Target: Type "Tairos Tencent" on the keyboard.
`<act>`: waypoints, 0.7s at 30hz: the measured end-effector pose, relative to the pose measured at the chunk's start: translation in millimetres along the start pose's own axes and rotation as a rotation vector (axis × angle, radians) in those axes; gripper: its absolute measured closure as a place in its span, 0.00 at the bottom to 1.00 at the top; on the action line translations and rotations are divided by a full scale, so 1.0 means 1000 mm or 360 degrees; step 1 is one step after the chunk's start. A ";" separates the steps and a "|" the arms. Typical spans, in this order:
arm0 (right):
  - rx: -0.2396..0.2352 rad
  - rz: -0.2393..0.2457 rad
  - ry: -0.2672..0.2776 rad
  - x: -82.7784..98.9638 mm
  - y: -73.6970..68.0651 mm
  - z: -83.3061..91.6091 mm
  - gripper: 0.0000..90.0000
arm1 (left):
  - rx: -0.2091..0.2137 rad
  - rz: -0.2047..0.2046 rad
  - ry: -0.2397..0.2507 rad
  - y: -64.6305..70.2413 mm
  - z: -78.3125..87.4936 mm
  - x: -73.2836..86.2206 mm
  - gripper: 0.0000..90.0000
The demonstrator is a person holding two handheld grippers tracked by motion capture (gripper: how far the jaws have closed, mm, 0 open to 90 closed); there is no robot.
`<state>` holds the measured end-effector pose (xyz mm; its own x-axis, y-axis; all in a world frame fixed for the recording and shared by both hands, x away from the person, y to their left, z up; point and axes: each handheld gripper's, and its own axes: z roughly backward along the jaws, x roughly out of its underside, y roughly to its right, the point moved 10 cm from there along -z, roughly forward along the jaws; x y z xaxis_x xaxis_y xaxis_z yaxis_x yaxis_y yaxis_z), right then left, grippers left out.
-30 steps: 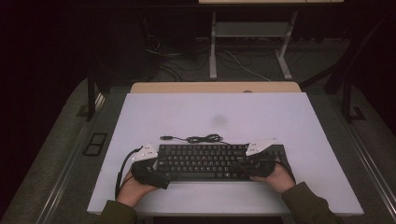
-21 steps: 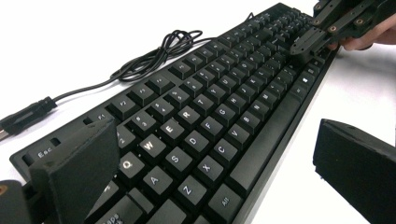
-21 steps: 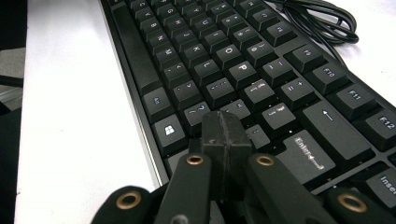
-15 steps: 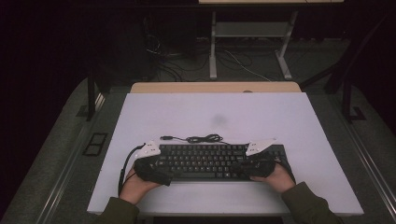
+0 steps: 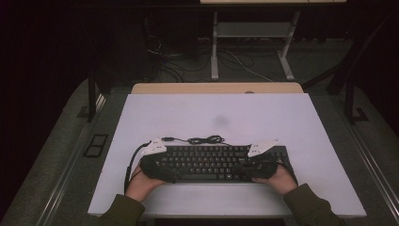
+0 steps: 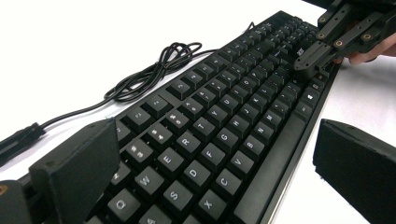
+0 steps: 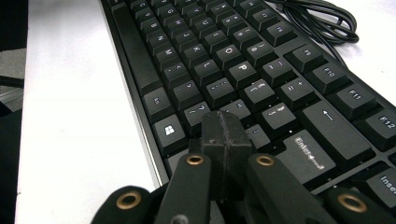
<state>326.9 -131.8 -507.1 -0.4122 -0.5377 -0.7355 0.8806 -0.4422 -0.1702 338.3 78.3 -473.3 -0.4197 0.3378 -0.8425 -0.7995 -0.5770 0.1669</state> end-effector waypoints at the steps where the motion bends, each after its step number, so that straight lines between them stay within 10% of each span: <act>1: -0.0002 -0.0003 -0.0001 0.000 0.000 0.000 0.99 | 0.0004 0.0005 0.0000 0.001 -0.001 -0.001 0.00; 10: -0.0004 -0.0005 0.0000 0.000 0.000 0.000 0.99 | 0.0027 -0.0005 -0.0001 0.000 -0.012 -0.012 0.00; 21: -0.0006 0.0000 -0.0001 0.000 0.000 0.000 0.99 | 0.0086 -0.0016 0.0014 0.000 -0.026 -0.024 0.25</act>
<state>327.1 -132.0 -507.2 -0.4125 -0.5381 -0.7351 0.8814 -0.4396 -0.1728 359.3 50.7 -466.5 -0.4080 0.3369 -0.8486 -0.8258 -0.5326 0.1856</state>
